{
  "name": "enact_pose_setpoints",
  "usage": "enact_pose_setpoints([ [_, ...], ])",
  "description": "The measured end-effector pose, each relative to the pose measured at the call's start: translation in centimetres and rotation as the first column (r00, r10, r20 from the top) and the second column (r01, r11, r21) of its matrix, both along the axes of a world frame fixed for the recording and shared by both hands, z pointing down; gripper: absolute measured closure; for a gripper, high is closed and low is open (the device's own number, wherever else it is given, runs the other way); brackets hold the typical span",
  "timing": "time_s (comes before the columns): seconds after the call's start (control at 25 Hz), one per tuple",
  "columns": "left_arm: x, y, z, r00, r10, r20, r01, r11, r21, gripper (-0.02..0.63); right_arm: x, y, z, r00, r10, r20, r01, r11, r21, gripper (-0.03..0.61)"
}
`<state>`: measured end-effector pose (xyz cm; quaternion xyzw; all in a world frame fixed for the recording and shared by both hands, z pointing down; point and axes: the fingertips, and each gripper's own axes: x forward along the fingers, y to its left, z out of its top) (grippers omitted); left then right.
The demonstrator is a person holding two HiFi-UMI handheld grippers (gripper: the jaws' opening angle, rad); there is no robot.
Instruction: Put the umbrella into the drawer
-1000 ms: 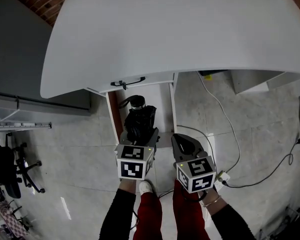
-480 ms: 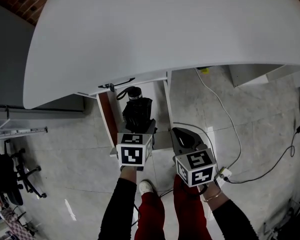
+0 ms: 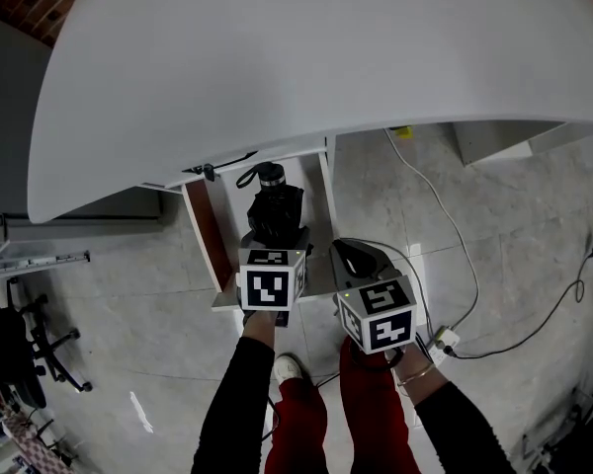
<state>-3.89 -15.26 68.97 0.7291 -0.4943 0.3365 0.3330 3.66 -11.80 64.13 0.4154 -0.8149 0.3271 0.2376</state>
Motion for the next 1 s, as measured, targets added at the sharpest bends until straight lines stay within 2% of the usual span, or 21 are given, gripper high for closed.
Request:
enact_pose_setpoints([
  [0.56, 0.3, -0.8, 4.2, 0.999, 0.002, 0.040, 0.000, 0.998, -0.057, 0.367, 0.5, 0.1, 2.1, 1.000, 0.015, -0.013, -0.015, 1.000, -0.008, 0.577],
  [1.0, 0.3, -2.3, 7.5, 0.999, -0.021, 0.043, 0.025, 0.995, -0.099, 0.362, -0.4, -0.1, 2.8, 1.000, -0.009, -0.018, 0.009, 1.000, -0.003, 0.577],
])
